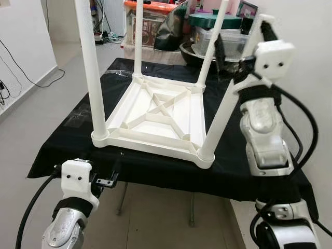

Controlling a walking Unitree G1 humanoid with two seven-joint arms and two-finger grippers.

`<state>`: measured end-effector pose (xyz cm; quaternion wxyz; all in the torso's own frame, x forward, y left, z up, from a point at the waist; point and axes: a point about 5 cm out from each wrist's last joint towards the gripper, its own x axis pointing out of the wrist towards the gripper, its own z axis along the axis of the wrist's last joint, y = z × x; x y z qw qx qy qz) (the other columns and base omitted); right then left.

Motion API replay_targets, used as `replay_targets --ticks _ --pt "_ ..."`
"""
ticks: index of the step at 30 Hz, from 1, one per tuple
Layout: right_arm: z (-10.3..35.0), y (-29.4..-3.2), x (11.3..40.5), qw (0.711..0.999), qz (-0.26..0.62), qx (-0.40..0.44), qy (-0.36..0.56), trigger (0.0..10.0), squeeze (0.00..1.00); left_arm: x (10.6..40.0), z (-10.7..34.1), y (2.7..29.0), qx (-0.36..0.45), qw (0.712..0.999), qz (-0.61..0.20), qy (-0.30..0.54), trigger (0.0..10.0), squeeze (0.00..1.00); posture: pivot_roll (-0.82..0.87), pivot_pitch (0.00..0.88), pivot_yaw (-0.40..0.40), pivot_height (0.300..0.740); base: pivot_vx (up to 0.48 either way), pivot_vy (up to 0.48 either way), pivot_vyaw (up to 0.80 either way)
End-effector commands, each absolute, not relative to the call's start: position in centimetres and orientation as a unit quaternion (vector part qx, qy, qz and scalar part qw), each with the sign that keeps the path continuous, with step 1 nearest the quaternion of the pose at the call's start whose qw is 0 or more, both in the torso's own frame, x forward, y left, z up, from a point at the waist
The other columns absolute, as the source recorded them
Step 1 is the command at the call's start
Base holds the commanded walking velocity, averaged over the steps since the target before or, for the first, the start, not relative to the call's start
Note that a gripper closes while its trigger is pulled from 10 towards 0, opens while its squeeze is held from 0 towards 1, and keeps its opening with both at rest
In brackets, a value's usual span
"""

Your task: Building children table

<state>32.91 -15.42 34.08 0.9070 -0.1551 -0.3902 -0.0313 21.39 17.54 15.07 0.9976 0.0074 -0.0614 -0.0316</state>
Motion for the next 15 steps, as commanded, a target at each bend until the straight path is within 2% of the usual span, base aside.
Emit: replay_targets --ticks 1,9,13,15 --pt "34.4 -16.6 33.3 0.918 -0.049 -0.132 -0.372 10.0 0.0 21.5 14.8 17.4 0.005 0.998 -0.03 -0.06 10.0 0.0 0.12 0.0 -0.151 0.74 0.0 0.0 0.0" --pt "34.1 -17.3 33.9 0.932 -0.065 -0.104 -0.341 10.0 0.0 21.6 14.8 17.3 0.002 0.998 -0.031 -0.061 10.0 0.0 0.11 0.0 -0.151 0.74 0.0 0.0 0.0" --pt "34.0 -18.9 33.9 0.932 -0.116 -0.074 -0.334 10.0 0.0 21.7 14.7 17.2 0.001 0.998 -0.032 -0.063 10.0 0.0 0.1 0.0 -0.149 0.74 0.0 0.0 0.0" --pt "33.3 -18.4 34.0 0.941 -0.096 -0.07 -0.318 10.0 0.0 21.7 14.7 17.2 0.001 0.997 -0.032 -0.063 10.0 0.0 0.1 0.0 -0.15 0.74 0.0 0.0 0.0"
